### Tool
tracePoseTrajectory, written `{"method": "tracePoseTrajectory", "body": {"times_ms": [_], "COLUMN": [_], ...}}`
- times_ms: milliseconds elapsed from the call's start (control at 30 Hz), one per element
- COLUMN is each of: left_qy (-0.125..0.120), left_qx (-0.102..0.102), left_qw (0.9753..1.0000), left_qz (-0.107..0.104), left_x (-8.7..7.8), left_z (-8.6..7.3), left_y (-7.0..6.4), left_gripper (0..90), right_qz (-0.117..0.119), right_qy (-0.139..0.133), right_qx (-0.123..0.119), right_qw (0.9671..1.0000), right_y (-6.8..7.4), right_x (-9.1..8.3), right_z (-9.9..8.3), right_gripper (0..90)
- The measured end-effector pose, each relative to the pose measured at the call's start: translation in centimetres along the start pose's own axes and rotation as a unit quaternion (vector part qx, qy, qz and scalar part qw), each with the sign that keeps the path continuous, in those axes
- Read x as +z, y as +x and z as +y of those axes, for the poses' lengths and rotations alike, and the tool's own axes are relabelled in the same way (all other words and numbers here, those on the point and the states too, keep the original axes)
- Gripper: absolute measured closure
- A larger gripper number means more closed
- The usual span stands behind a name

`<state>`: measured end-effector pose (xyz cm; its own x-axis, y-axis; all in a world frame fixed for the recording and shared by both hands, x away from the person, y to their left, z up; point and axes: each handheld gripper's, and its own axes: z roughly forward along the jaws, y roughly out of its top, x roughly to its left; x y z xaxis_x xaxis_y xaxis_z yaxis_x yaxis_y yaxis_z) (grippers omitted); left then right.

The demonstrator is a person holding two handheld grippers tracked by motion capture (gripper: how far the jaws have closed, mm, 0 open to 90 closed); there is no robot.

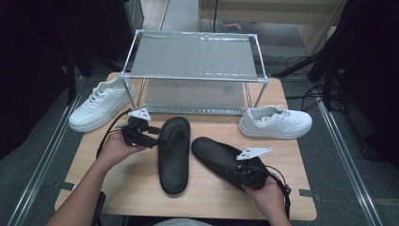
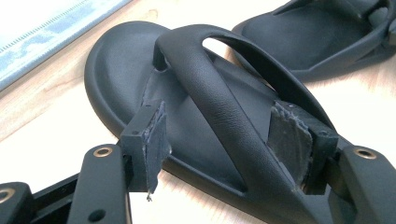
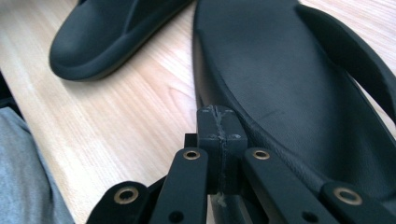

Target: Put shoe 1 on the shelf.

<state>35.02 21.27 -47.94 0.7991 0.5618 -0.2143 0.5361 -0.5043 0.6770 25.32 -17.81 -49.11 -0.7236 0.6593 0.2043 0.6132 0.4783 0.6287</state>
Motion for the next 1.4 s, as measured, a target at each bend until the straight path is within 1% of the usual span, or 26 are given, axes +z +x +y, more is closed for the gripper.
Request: {"method": "tracePoseTrajectory", "body": {"times_ms": [67, 167, 200, 233, 333, 400, 500, 567, 600, 633, 667, 700, 767, 800, 833, 933, 1000, 1067, 1167, 1300, 1400], "left_qy": [0.001, 0.002, 0.002, 0.000, -0.002, -0.002, 0.000, 0.000, -0.003, -0.003, -0.007, -0.008, -0.011, -0.012, -0.012, -0.011, -0.013, -0.014, -0.017, -0.023, -0.020], "left_qx": [0.000, 0.001, 0.002, 0.002, 0.000, 0.002, 0.002, 0.000, -0.003, -0.003, -0.002, 0.001, 0.003, 0.003, 0.003, -0.002, -0.010, -0.012, -0.017, -0.023, -0.024], "left_qw": [1.0000, 1.0000, 1.0000, 1.0000, 1.0000, 1.0000, 1.0000, 1.0000, 1.0000, 1.0000, 1.0000, 1.0000, 0.9999, 0.9999, 0.9999, 0.9999, 0.9998, 0.9997, 0.9995, 0.9992, 0.9992], "left_qz": [0.000, 0.000, 0.000, 0.001, 0.001, 0.001, 0.001, 0.000, -0.001, -0.001, 0.000, 0.001, 0.000, 0.001, 0.003, 0.006, 0.011, 0.014, 0.020, 0.024, 0.025], "left_x": [0.0, 0.0, 0.0, 0.0, -0.1, -0.1, -0.1, 0.0, -0.1, -0.1, -0.2, -0.3, -0.6, -0.6, -0.7, -1.0, -1.4, -1.6, -2.2, -2.8, -3.0], "left_z": [0.0, 0.0, 0.0, 0.0, -0.1, 0.0, 0.0, 0.0, 0.1, 0.1, 0.1, 0.1, -0.1, -0.2, -0.4, -0.9, -1.5, -1.7, -2.3, -3.0, -3.3], "left_y": [0.0, 0.0, 0.0, 0.0, 0.1, 0.1, 0.1, 0.0, -0.1, -0.1, -0.2, -0.3, -0.6, -0.6, -0.7, -0.7, -0.7, -0.7, -0.8, -0.8, -0.9], "left_gripper": [37.7, 37.7, 37.7, 37.8, 37.9, 37.8, 37.8, 37.9, 37.9, 37.9, 37.9, 37.9, 37.7, 37.7, 37.7, 37.6, 37.5, 37.5, 37.5, 37.3, 37.6], "right_qz": [-0.001, -0.005, -0.008, -0.014, -0.024, -0.026, -0.024, -0.013, -0.010, -0.010, -0.005, -0.005, -0.005, -0.005, -0.002, -0.009, -0.008, -0.006, -0.007, -0.010, -0.017], "right_qy": [0.002, 0.000, -0.003, -0.003, -0.002, -0.003, -0.013, -0.028, -0.030, -0.030, -0.037, -0.037, -0.045, -0.045, -0.052, -0.057, -0.052, -0.049, -0.036, -0.027, -0.020], "right_qx": [0.005, 0.011, 0.021, 0.027, 0.033, 0.036, 0.035, 0.030, 0.024, 0.024, 0.015, 0.015, 0.018, 0.018, 0.026, 0.031, 0.033, 0.031, 0.019, 0.011, -0.002], "right_qw": [1.0000, 0.9999, 0.9997, 0.9995, 0.9992, 0.9990, 0.9990, 0.9991, 0.9992, 0.9992, 0.9992, 0.9992, 0.9988, 0.9988, 0.9983, 0.9978, 0.9981, 0.9983, 0.9991, 0.9995, 0.9997], "right_y": [-0.2, -0.9, -1.4, -1.7, -2.2, -2.3, -2.2, -1.8, -1.6, -1.6, -1.2, -1.2, -1.1, -1.1, -1.2, -1.4, -1.5, -1.5, -1.3, -1.3, -1.2], "right_x": [-0.1, -0.3, -0.4, -0.4, -0.6, -0.7, -0.7, -0.3, 0.0, 0.0, 0.8, 0.8, 1.5, 1.5, 1.7, 2.0, 2.4, 2.6, 3.3, 3.7, 4.1], "right_z": [0.0, -0.1, -0.2, -0.3, -0.3, -0.3, -0.1, 0.4, 0.8, 0.8, 1.4, 1.4, 2.1, 2.1, 2.5, 3.0, 3.4, 3.5, 4.0, 4.2, 4.3], "right_gripper": [90.0, 90.0, 90.0, 90.0, 90.0, 90.0, 90.0, 90.0, 90.0, 90.0, 90.0, 90.0, 90.0, 90.0, 90.0, 90.0, 90.0, 90.0, 90.0, 90.0, 90.0]}}
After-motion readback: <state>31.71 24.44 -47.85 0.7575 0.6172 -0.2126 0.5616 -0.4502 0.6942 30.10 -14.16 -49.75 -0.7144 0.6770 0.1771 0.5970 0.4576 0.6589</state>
